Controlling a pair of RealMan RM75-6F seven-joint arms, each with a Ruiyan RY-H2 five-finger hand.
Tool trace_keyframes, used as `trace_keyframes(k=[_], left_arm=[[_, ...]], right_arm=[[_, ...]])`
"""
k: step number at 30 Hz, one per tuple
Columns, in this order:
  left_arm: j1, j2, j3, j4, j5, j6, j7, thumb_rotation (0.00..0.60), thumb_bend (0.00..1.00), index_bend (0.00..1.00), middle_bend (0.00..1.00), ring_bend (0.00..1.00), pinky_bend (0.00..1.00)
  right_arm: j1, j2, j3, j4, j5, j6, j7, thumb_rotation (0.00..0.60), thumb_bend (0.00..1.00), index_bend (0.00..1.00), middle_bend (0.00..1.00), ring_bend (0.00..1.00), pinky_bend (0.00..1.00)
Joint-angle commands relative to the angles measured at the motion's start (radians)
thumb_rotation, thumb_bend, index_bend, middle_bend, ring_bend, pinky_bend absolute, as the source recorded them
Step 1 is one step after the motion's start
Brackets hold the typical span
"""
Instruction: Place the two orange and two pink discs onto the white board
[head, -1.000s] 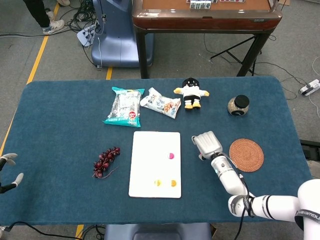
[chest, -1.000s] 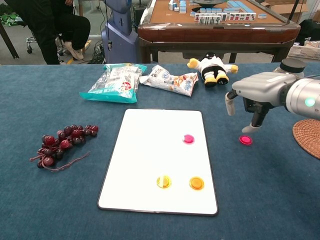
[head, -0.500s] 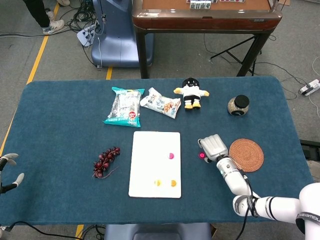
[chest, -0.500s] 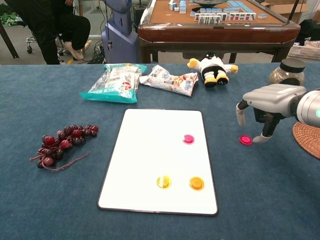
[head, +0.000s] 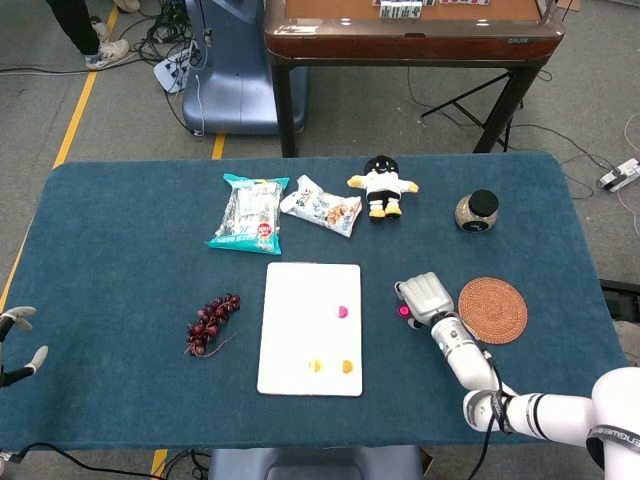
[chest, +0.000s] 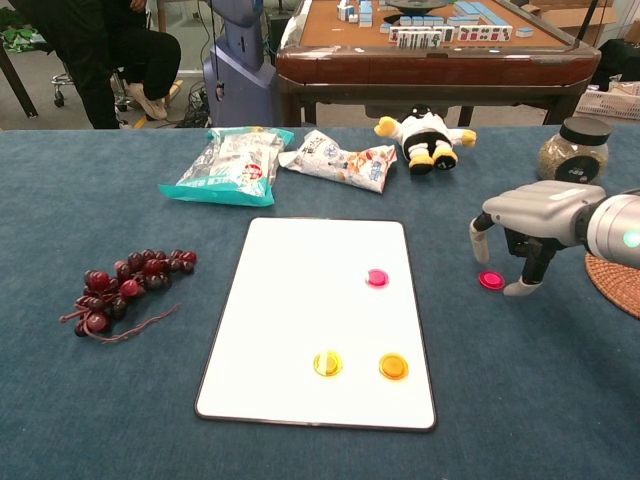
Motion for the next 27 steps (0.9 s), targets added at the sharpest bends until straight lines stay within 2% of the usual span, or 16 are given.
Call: trace_keyframes(k=[1, 12, 27], left_arm=[[0.0, 0.001, 0.001, -0.001, 0.001, -0.001, 0.0, 0.6, 0.27, 0.38, 0.45, 0.29, 0.47], [0.0, 0.002, 0.002, -0.003, 0.002, -0.001, 0.0, 0.6, 0.27, 0.38, 0.45, 0.29, 0.47], [-0.001, 0.003, 0.003, -0.004, 0.004, -0.001, -0.002, 0.6, 0.27, 0.38, 0.45, 0.29, 0.47]], right_arm=[[-0.001, -0.003, 0.002, 0.005, 0.001, -0.004, 0.001, 0.6, 0.18, 0.4, 1.0, 1.0, 1.0], [-0.001, -0.013, 0.005, 0.019, 0.002, -0.019, 0.0, 0.6, 0.19, 0.46, 1.0, 1.0, 1.0], [0.001, -0.028, 0.013, 0.04, 0.006, -0.03, -0.003, 0.6, 0.19, 0.46, 1.0, 1.0, 1.0]])
